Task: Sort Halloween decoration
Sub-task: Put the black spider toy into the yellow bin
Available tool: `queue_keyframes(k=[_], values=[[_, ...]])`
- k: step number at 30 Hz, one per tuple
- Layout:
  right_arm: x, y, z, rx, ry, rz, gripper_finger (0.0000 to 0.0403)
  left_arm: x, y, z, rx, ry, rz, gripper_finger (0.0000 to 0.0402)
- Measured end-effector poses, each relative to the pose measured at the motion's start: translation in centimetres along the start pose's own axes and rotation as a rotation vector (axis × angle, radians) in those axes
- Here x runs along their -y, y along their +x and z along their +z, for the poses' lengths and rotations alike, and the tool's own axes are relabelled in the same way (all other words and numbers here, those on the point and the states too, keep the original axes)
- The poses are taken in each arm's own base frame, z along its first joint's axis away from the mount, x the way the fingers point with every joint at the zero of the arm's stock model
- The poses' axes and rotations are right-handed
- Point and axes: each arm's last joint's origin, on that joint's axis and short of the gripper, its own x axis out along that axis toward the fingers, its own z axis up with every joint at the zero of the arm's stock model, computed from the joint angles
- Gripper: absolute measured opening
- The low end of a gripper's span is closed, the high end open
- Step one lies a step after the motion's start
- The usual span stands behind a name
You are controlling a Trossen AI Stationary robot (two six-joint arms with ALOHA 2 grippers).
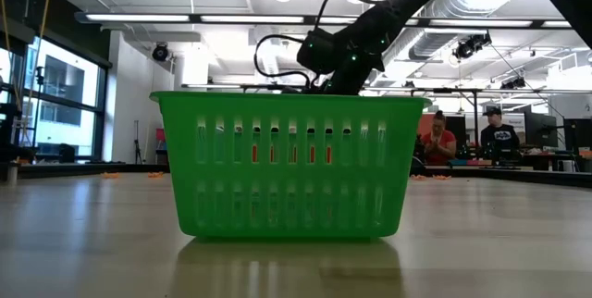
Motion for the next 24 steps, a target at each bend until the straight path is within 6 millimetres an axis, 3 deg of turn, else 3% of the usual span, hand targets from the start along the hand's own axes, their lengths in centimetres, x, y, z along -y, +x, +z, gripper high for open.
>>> queue_keyframes(k=[7, 10, 15, 19, 24], values=[[-0.2, -1.3, 0.5, 0.004, -0.093, 0.053, 0.0158, 0.0, 0.0, 0.0, 0.000, 0.000, 0.000, 0.0172], [-0.4, -3.7, 1.3, 0.055, -0.178, 0.082, 0.0168, 0.0, 0.0, 0.0, -0.001, 0.000, 0.000, 0.0172], [-1.0, -9.5, 1.8, 0.153, -0.346, 0.098, 0.0169, 0.0, 0.0, -0.1, -0.010, 0.001, 0.002, 0.0172], [-0.3, -13.6, 0.1, 0.229, -0.407, 0.122, 0.0169, -0.1, 0.0, -0.5, -0.054, -0.008, 0.009, 0.0172], [1.6, -17.2, -4.2, 0.374, -0.351, 0.216, 0.0169, -0.2, -0.1, -1.7, -0.177, -0.042, 0.012, 0.0172]])
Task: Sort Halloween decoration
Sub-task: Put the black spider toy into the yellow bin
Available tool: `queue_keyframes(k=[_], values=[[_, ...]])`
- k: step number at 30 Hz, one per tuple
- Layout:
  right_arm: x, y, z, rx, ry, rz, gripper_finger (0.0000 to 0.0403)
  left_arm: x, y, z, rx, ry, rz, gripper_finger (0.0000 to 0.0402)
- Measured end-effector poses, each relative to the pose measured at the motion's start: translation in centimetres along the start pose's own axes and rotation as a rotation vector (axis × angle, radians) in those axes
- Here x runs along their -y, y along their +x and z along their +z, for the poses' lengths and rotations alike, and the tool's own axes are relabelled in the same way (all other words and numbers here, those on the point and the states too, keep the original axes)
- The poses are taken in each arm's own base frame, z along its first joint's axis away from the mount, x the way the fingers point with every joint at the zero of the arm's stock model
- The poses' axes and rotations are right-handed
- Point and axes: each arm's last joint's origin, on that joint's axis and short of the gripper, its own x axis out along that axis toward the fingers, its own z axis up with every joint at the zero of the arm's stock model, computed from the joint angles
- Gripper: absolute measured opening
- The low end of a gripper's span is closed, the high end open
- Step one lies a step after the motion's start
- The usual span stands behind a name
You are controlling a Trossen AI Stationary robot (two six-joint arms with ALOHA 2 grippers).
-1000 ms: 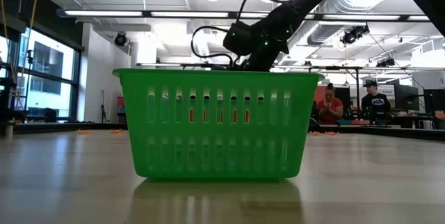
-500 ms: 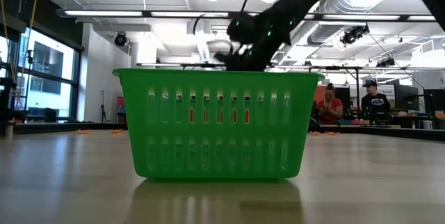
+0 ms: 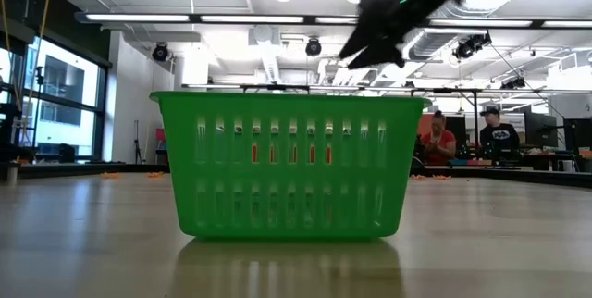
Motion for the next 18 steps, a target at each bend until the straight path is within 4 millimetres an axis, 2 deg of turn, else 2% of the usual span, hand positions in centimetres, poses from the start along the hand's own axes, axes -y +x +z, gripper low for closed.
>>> queue_keyframes(k=[3, 5, 10, 13, 18], values=[[-0.7, -2.4, -1.8, 0.136, 0.053, 0.105, 0.0169, -0.1, 0.0, -0.6, -0.058, -0.001, 0.005, 0.0172], [-1.4, -3.8, -2.3, 0.259, 0.059, 0.225, 0.0169, -0.1, 0.0, -0.8, -0.080, 0.000, 0.010, 0.0172], [-3.8, -6.7, -2.5, 0.590, -0.115, 0.457, 0.0169, -0.3, -0.1, -1.2, -0.127, 0.002, 0.020, 0.0172], [-4.9, -7.5, -2.2, 0.676, -0.237, 0.478, 0.0169, -0.4, -0.2, -1.8, -0.185, 0.004, 0.023, 0.0172], [-5.8, -7.5, -1.8, 0.678, -0.326, 0.472, 0.0169, -0.3, -0.4, -2.8, -0.306, 0.023, -0.035, 0.0172]])
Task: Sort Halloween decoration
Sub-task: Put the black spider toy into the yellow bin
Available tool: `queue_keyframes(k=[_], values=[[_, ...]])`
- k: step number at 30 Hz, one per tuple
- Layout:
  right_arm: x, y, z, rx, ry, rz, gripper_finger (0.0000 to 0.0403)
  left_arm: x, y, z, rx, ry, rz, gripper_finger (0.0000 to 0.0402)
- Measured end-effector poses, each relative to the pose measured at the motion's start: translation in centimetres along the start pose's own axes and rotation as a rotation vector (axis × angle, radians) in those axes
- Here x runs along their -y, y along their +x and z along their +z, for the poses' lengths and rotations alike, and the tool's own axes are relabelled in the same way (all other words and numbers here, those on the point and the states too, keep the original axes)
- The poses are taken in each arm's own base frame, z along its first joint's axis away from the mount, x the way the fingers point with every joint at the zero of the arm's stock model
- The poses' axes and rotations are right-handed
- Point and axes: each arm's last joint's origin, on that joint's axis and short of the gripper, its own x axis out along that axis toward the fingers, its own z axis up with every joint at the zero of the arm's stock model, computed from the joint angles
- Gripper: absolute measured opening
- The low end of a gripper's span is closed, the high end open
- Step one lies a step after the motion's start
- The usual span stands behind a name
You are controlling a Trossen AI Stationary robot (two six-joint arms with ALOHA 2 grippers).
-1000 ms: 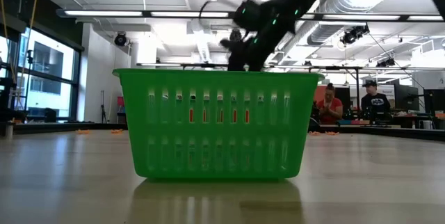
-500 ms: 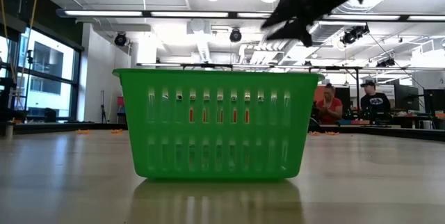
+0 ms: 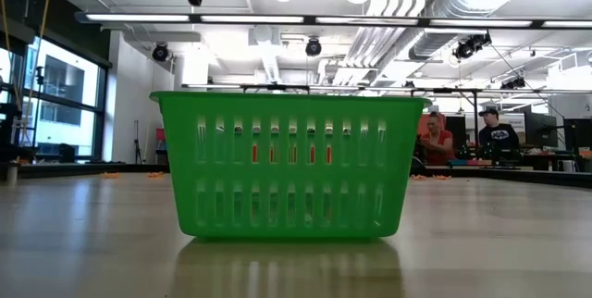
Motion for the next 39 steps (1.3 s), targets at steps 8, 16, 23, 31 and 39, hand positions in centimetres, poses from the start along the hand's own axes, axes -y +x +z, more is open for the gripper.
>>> queue_keyframes(k=[8, 16, 23, 31, 39], values=[[0.0, 0.1, 0.3, -0.007, 0.001, -0.004, 0.0169, 0.0, 0.0, 0.0, -0.006, -0.010, -0.012, 0.0172], [0.0, 0.1, 0.1, -0.023, 0.006, -0.006, 0.0169, 0.2, 0.0, 0.0, -0.060, -0.034, -0.048, 0.0172], [0.1, 0.1, -0.5, -0.091, 0.017, -0.018, 0.0169, 3.0, -1.6, 0.0, -0.595, -0.067, -0.127, 0.0172], [0.6, -0.1, -1.4, -0.168, 0.020, -0.159, 0.0169, 9.0, -4.9, -6.6, -1.114, -0.166, -0.229, 0.0172], [0.7, -0.2, -1.6, -0.191, 0.019, -0.195, 0.0169, 13.9, -7.5, -14.5, -1.237, -0.091, -0.315, 0.0172]])
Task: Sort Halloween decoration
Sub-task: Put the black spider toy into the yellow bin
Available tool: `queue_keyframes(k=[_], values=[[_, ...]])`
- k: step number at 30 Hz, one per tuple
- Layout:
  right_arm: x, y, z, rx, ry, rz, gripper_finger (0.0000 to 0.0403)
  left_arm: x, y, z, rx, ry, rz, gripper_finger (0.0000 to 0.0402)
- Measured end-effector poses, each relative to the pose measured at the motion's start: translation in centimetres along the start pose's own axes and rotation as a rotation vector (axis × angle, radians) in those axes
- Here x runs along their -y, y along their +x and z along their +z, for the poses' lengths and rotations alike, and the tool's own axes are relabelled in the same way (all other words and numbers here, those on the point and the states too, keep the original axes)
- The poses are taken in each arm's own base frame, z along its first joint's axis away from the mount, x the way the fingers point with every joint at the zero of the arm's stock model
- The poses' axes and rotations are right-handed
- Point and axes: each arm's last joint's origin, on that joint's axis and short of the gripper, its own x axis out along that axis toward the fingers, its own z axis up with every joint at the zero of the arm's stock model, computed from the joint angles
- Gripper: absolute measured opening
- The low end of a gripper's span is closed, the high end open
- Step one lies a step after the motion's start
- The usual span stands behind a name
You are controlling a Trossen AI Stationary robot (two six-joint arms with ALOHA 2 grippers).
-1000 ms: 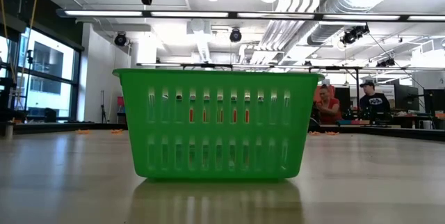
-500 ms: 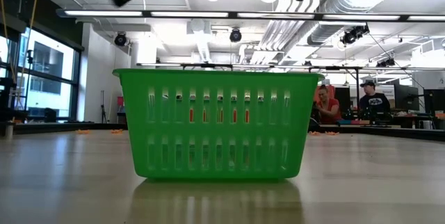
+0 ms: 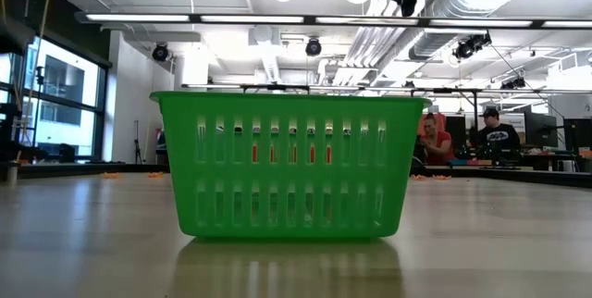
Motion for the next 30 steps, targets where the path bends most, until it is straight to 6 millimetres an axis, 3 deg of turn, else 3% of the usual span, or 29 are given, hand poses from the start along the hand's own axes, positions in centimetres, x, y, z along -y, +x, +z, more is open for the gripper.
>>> queue_keyframes(k=[6, 12, 30], values=[[0.0, 0.0, -0.2, -0.017, 0.000, -0.002, 0.0169, -1.5, 2.9, -1.8, 0.014, -0.050, 0.211, 0.0172], [0.0, 0.0, -0.2, -0.024, 0.000, -0.003, 0.0169, -1.5, 4.7, -2.8, -0.004, -0.026, 0.144, 0.0172], [0.1, 0.0, -0.4, -0.037, 0.000, -0.023, 0.0169, -1.0, 7.6, -4.2, -0.011, -0.005, 0.251, 0.0172]])
